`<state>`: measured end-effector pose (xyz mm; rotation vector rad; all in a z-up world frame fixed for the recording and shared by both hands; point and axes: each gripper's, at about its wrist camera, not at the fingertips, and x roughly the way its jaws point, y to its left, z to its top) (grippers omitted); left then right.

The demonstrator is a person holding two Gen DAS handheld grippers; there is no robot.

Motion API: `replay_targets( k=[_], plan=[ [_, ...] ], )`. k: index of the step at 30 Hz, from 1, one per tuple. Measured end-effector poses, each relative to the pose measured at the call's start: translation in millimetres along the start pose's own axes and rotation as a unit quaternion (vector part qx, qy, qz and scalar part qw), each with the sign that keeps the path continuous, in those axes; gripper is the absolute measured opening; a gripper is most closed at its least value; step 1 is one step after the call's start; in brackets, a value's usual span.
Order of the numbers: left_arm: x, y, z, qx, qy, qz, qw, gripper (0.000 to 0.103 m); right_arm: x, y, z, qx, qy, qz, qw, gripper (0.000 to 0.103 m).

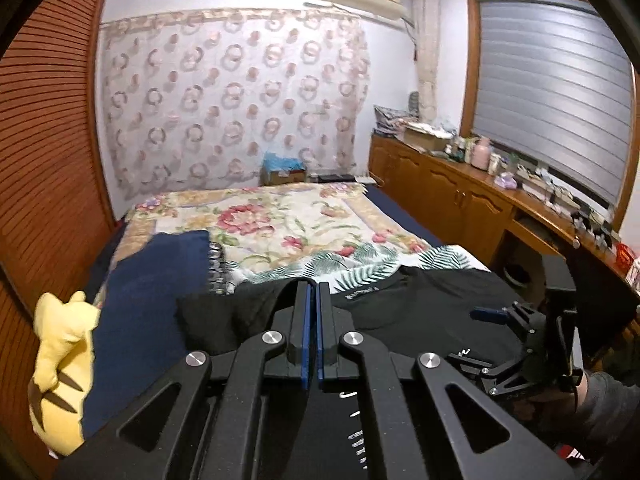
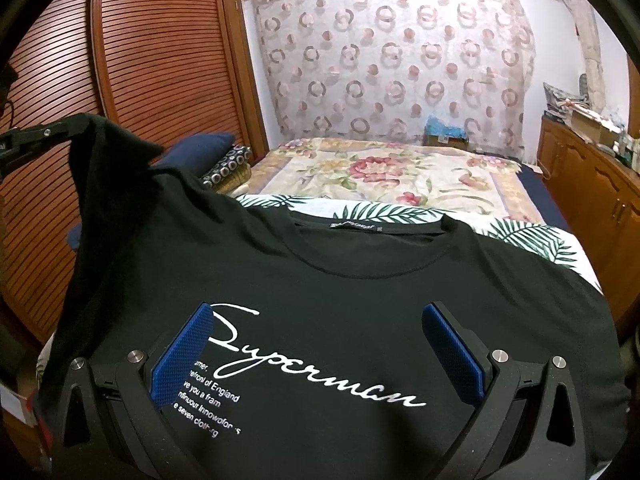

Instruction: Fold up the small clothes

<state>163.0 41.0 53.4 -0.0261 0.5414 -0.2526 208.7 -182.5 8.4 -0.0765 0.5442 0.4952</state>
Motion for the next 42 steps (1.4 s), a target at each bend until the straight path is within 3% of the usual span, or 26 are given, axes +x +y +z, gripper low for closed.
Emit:
replay_targets(
  k=[4,6,8,10,13,18,20,25,32,42],
  plan=[
    [24,-7,-4,0.008,0.033,-0.008,0.9994,0.003,-4,-4,-2,0.004,-0.003,-0.006,1.0,0.103],
    [26,-3,-7,0.003,0.041,-0.006,0.9991,0.013,-5,-5,-3,0.006,-0.003,-0.009,1.0,0.103],
    [22,5,-11,-0.005,0.038,0.001,0.9993,0.04,-4,-5,-5,0.005,0.0,-0.01,1.0,0.103],
    [16,10,-14,-0.01,0.034,0.012,0.9993,0.048,-2,-3,-5,0.004,0.005,-0.003,1.0,0.103],
    [3,29,-27,-0.022,0.033,0.036,0.9986,0.077,1,-1,0,0.0,0.01,0.016,1.0,0.101],
    [-18,53,-52,-0.04,0.035,0.069,0.9962,0.078,12,9,16,-0.02,0.018,0.062,0.998,0.088],
    [-26,61,-63,-0.049,0.033,0.091,0.9941,0.078,19,15,22,-0.035,0.023,0.074,0.996,0.077],
    [-36,75,-78,-0.064,0.037,0.106,0.9916,0.078,44,36,34,-0.071,0.04,0.114,0.99,0.06],
    [-38,78,-88,-0.071,0.036,0.112,0.9905,0.078,75,38,45,-0.097,0.072,0.146,0.982,0.045],
    [-33,75,-91,-0.073,0.035,0.094,0.9922,0.078,105,47,60,-0.116,0.106,0.196,0.968,0.041]
  ],
)
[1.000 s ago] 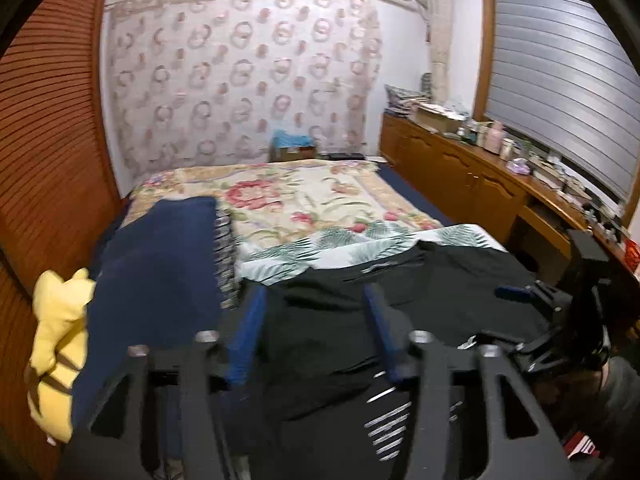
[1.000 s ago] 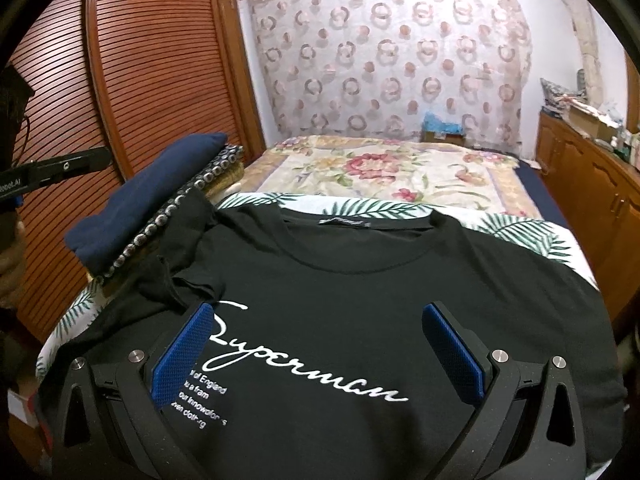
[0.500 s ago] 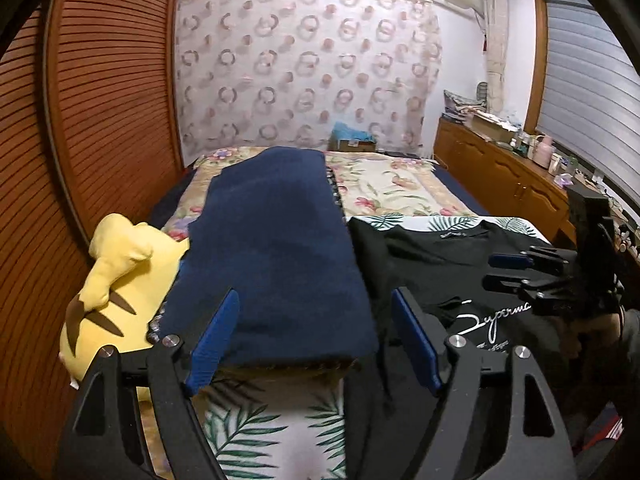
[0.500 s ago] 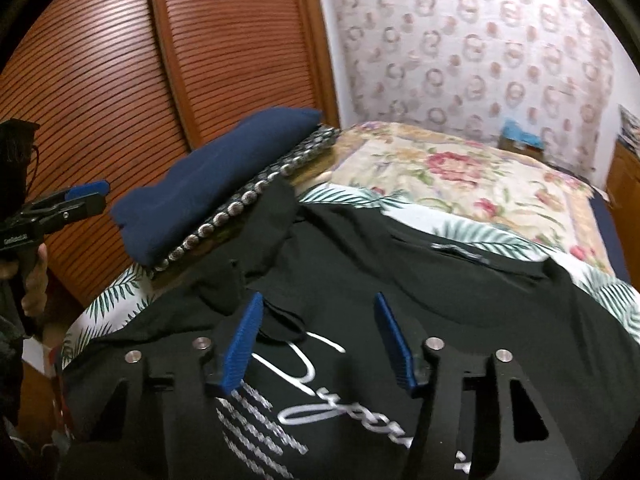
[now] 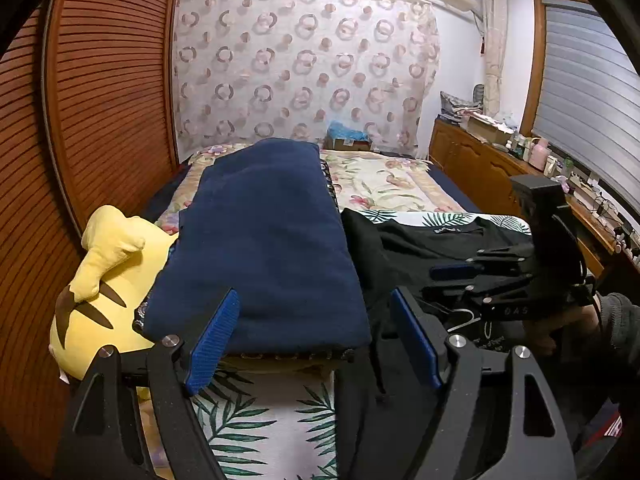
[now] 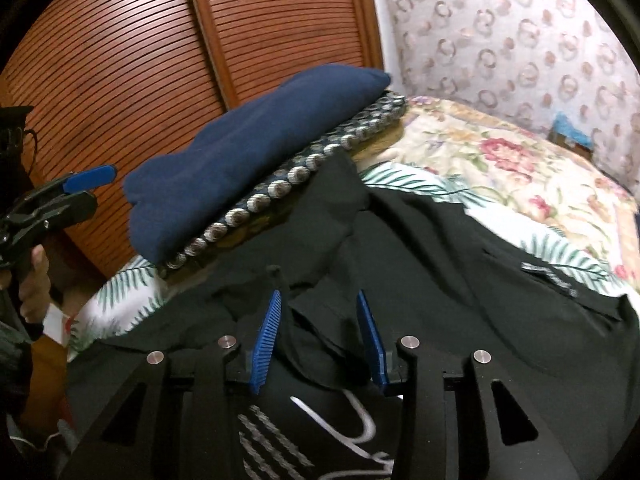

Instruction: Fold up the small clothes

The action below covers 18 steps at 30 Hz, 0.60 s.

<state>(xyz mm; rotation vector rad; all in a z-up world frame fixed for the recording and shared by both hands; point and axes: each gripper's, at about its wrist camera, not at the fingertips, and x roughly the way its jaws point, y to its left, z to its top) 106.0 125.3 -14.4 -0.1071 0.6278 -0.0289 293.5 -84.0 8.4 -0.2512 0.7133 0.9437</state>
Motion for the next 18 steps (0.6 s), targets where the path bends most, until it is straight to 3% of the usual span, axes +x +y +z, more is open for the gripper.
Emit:
replay_targets(
  k=[2,7,9,11,13,18],
  plan=[
    [1,-1,-1,0.001,0.002,-0.002,1.0,0.078,4,1,2,0.001,0.003,0.022,1.0,0.041],
    [2,-3,-3,-0.002,0.005,-0.006,1.0,0.078,21,-1,7,-0.006,0.016,0.032,0.999,0.041],
    [1,-4,-3,-0.002,0.005,-0.007,1.0,0.078,26,0,8,-0.01,0.025,0.026,0.999,0.032],
    [0,-5,-4,-0.001,0.005,-0.007,1.0,0.078,27,-1,8,-0.015,0.028,0.027,0.999,0.013],
    [-2,-5,-7,0.0,0.004,-0.008,1.0,0.078,23,0,6,-0.018,0.024,0.031,0.999,0.004],
    [-4,-6,-9,-0.003,0.004,-0.011,0.9999,0.078,-2,0,-7,-0.016,0.006,0.042,0.999,0.002]
  ],
)
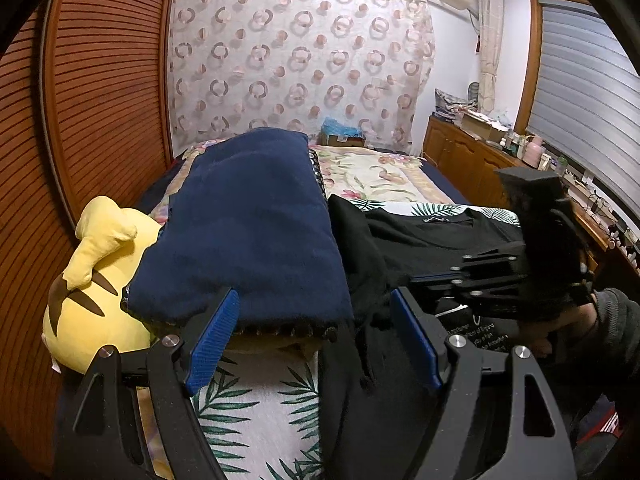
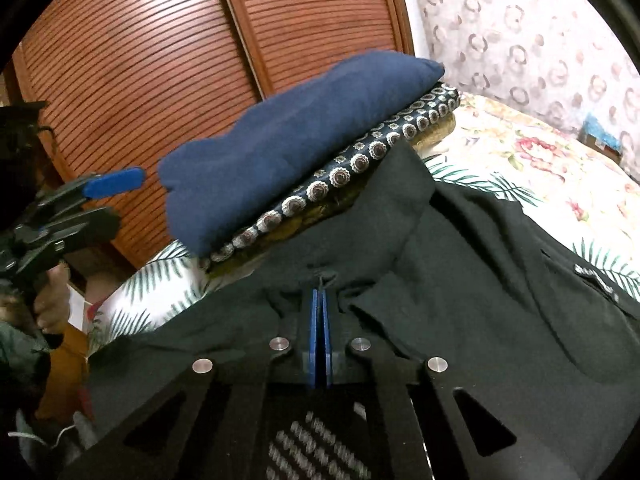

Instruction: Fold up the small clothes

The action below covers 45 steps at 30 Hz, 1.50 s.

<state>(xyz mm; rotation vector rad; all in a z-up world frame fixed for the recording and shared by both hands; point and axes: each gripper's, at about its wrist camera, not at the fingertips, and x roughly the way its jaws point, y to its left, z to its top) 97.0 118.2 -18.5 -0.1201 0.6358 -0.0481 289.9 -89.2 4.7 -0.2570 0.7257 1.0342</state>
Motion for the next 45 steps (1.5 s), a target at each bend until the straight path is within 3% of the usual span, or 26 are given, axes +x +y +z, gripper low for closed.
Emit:
replay_targets(
  k=[9,18,22,25,27,42,45],
  plan=[
    [-1,-7,-3,0.006,0.001,-0.012,0.9999,0.078,-43,20,-33,0.007,-0.002,-0.007,1.0,0.002],
    [3,-7,-3,0.011,0.003,-0.02,0.9997,0.078,-64,27,-51,0.008,0.014,-0.047,0.999,0.002],
    [3,-9,-3,0.016,0.004,-0.018,0.9997,0.079,-73,28,-42,0.012,-0.001,-0.07,0.997,0.012],
    [4,-7,-2,0.015,0.004,-0.016,0.9997,0.078,-71,29,-33,0.003,-0.002,-0.091,0.996,0.032],
    [6,-7,-2,0.014,0.005,-0.015,0.9998,0.078,-64,28,-26,0.001,-0.005,-0.089,0.996,0.037],
    [16,-8,-1,0.015,0.017,-0.007,0.9997,0.078,23,14,7,-0.045,0.047,-0.07,0.995,0.037],
    [19,-9,0,0.017,0.019,-0.008,0.9996,0.079,24,12,7,-0.053,0.042,-0.068,0.995,0.019]
  ],
)
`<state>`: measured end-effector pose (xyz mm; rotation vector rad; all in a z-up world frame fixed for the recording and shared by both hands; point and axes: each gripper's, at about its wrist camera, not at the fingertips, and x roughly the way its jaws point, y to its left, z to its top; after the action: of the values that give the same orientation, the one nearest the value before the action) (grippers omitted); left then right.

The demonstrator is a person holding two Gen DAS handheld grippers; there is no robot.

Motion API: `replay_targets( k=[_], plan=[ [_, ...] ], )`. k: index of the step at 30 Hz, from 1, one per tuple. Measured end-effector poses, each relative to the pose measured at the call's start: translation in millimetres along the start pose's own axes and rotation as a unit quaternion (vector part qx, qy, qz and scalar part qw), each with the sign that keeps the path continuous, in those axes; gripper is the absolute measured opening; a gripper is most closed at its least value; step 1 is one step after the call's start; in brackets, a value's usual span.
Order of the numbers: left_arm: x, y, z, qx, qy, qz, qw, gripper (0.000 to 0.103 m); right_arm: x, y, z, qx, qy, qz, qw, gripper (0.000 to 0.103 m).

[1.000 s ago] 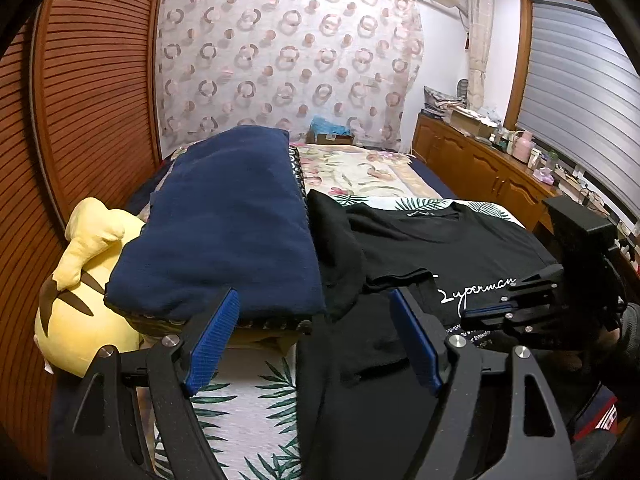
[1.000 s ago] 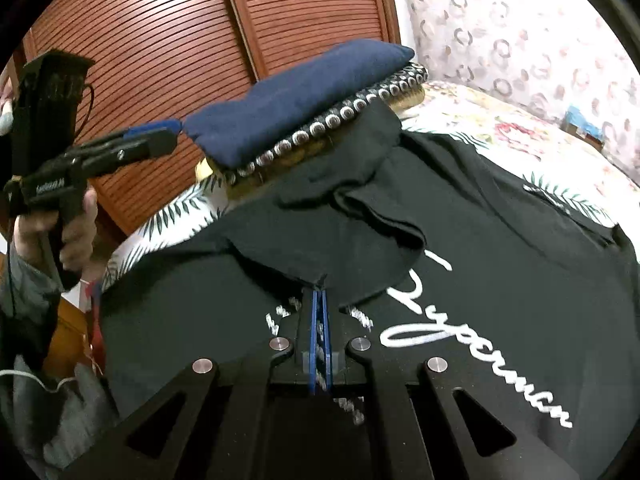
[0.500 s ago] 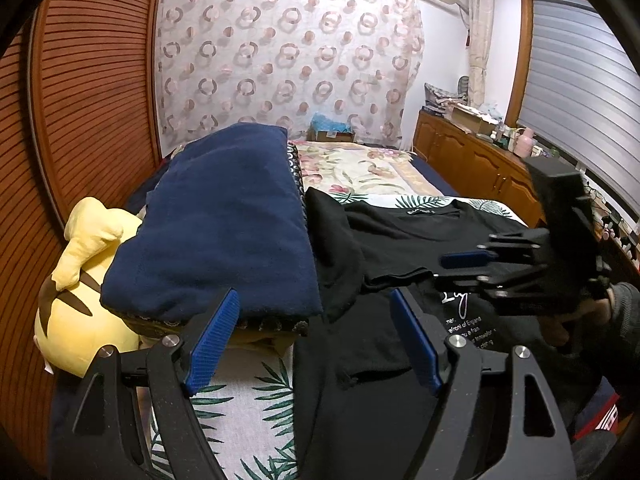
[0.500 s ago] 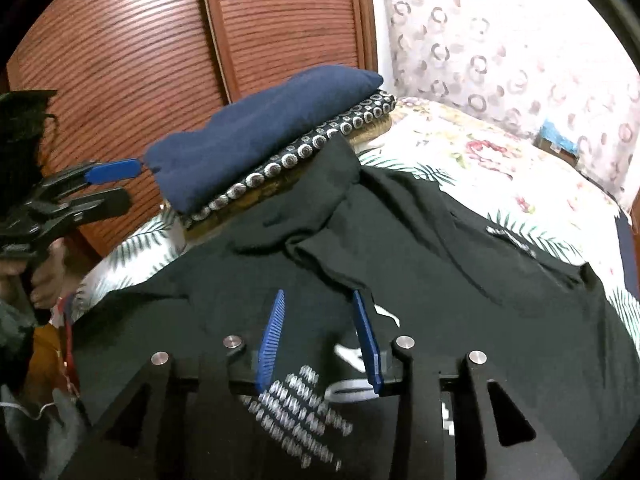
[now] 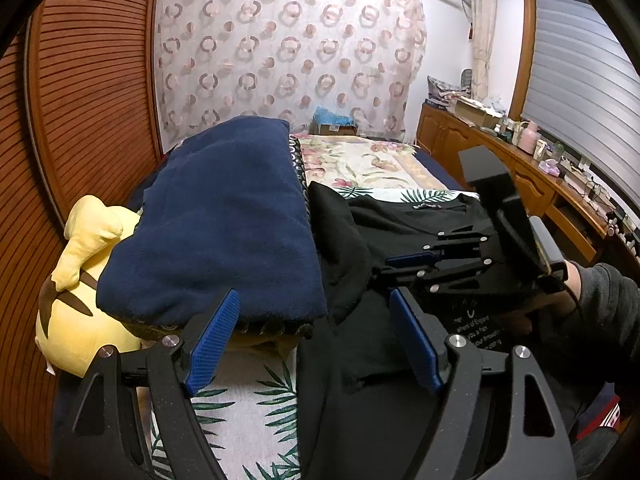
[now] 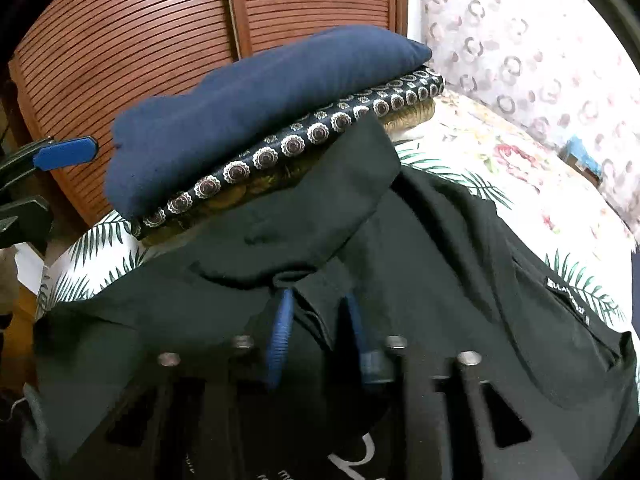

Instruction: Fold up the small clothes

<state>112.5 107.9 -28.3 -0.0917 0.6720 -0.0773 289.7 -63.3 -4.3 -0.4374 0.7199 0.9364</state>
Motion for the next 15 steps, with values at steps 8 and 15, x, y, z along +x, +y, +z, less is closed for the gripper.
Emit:
replay_targets(
  k=[8,15],
  plan=[
    [6,-6,4,0.009,0.001,-0.008,0.9999,0.078,-19,-29,-4,0.06,-0.034,0.039,0.997,0.006],
    [6,-12,5,0.014,0.0,-0.011,0.9998,0.078,-39,-45,-11,0.094,-0.058,0.001,0.994,0.003]
  ],
)
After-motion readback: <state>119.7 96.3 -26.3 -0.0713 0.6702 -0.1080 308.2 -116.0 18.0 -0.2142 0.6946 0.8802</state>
